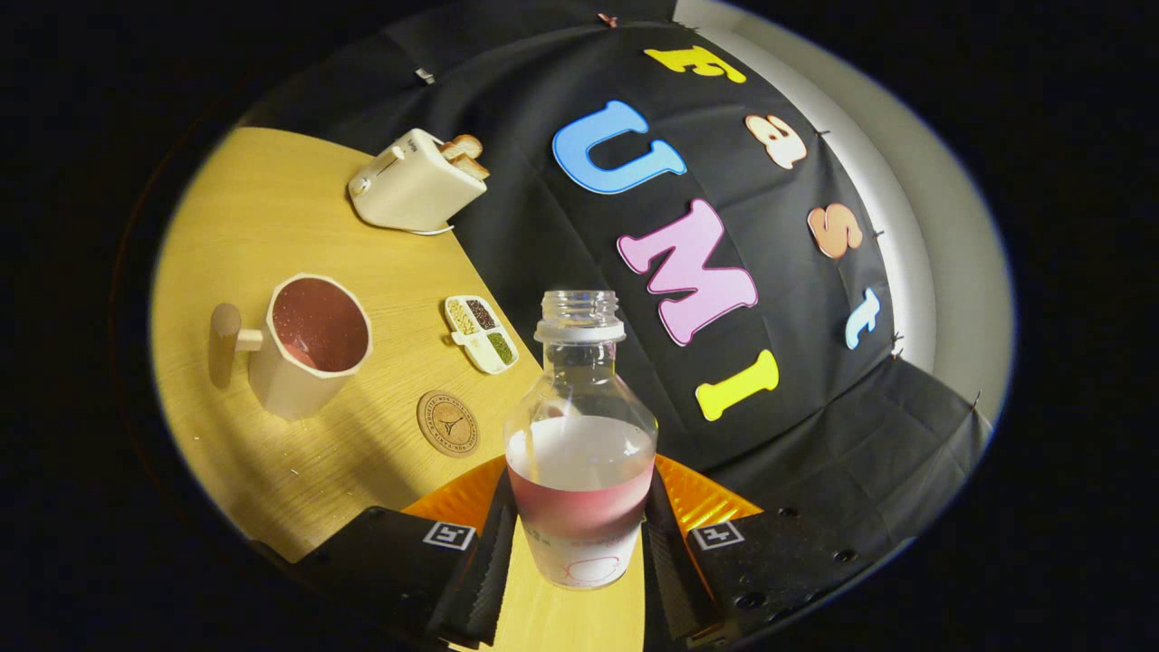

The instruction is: Take the bottle from table, then pour the juice into the cup, finally place the bottle on the coaster

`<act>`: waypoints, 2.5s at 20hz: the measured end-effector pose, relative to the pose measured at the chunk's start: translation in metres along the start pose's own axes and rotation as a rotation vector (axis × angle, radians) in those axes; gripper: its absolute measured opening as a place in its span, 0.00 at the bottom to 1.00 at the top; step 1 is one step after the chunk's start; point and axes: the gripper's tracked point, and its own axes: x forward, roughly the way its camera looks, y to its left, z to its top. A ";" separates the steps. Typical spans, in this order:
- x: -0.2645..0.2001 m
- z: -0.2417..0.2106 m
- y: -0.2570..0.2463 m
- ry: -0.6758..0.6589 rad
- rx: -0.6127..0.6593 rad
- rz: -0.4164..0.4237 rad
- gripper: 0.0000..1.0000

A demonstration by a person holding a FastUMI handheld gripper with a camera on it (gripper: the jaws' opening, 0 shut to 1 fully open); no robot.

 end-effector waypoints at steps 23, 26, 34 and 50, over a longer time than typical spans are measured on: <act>0.028 0.016 0.050 -0.075 -0.475 0.037 0.71; 0.032 0.013 0.050 -0.069 -0.509 0.036 0.71; 0.036 0.008 0.053 -0.076 -0.595 0.032 0.71; 0.044 0.014 0.051 -0.127 -0.704 0.028 0.71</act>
